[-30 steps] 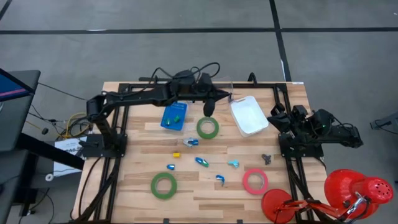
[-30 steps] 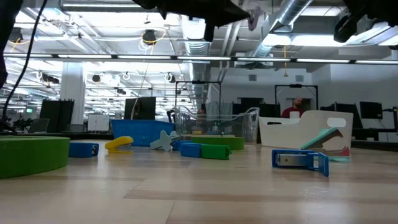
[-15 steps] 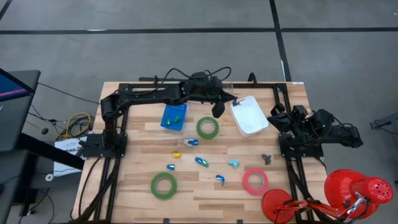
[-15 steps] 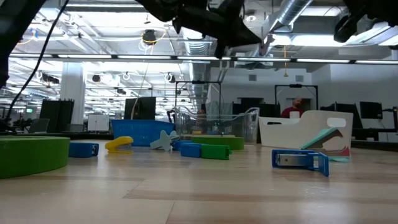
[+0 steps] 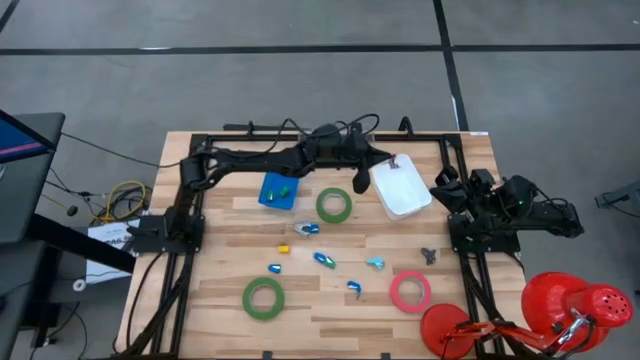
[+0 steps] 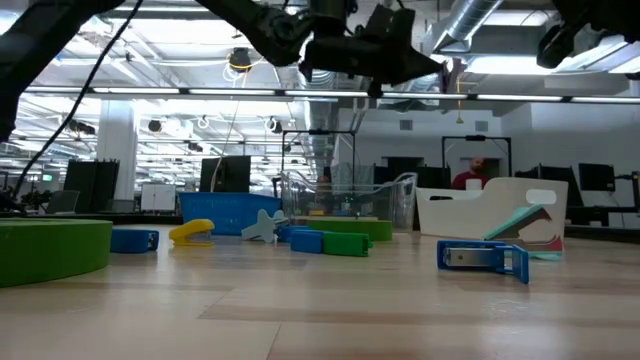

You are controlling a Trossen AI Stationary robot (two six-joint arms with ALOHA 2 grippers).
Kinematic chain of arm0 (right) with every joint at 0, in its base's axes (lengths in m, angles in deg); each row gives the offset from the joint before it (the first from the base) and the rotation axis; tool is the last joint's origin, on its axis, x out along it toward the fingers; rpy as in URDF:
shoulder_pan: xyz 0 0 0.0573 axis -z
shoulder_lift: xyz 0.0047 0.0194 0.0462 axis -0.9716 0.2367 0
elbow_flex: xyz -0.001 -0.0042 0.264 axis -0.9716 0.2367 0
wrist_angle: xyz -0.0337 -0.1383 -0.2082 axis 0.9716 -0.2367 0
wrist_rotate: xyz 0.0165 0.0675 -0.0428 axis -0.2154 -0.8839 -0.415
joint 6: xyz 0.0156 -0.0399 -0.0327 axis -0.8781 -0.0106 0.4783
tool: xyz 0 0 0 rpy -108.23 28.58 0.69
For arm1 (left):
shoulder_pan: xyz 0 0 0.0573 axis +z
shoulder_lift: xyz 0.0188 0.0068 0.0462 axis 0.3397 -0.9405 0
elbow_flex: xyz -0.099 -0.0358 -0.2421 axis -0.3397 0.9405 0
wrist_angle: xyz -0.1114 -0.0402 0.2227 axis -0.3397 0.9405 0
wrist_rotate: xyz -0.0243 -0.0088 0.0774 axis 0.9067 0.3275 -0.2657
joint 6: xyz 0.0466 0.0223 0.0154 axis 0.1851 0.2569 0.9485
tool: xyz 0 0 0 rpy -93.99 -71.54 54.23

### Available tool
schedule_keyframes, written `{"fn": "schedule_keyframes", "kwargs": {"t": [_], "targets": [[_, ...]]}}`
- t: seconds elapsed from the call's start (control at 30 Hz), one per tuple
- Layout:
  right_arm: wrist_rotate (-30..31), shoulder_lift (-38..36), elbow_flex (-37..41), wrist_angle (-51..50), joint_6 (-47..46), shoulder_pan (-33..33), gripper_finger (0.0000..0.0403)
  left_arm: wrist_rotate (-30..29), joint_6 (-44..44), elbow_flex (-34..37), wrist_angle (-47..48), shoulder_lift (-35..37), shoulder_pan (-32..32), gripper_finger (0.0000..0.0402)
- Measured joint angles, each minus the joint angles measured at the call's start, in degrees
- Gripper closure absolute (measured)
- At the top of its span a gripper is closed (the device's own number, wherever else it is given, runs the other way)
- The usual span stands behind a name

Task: Pick and place Stapler, Stapler remover, tape
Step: Put the purple staple remover into the white bin

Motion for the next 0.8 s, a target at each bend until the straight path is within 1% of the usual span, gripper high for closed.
{"fn": "schedule_keyframes", "kwargs": {"t": [0.13, 0.2, 0.37, 0.43, 0.53, 0.6, 0.7, 0.8], "targets": [[0.0, -0.02, 0.0, 0.0, 0.0, 0.0, 0.0402, -0.09, 2.79, 0.0, -5.0, -2.13, -0.15, 0.0398], [0.0, 0.0, 0.0, 0.0, 0.0, 0.0, 0.0402, -0.59, 4.7, 0.0, -5.46, -2.7, -0.36, 0.0398], [0.0, -0.01, 0.0, -0.02, 0.0, 0.0, 0.0402, -4.25, 10.39, 0.02, -5.56, -2.91, -0.59, 0.0394], [0.02, -0.02, 0.0, -0.02, 0.01, 0.0, 0.0402, -4.61, 10.25, 0.02, -5.59, -2.91, -0.52, 0.0394], [0.0, -0.01, 0.0, -0.02, 0.0, 0.0, 0.0402, -4.63, 5.79, -0.05, -5.1, -2.9, -0.11, 0.0397], [0.0, -0.02, 0.0, -0.02, 0.0, 0.0, 0.0402, -4.6, 3.82, -1.74, -0.57, -2.89, 0.22, 0.0398], [0.0, -0.02, 0.0, -0.02, 0.02, 0.0, 0.0402, -4.64, 5.44, -6.95, 10.17, -2.89, 0.31, 0.0398], [0.0, -0.02, 0.0, -0.02, 0.02, 0.0, 0.0402, -4.61, 5.38, -10.57, 14.54, -2.74, 0.64, 0.0398]]}}
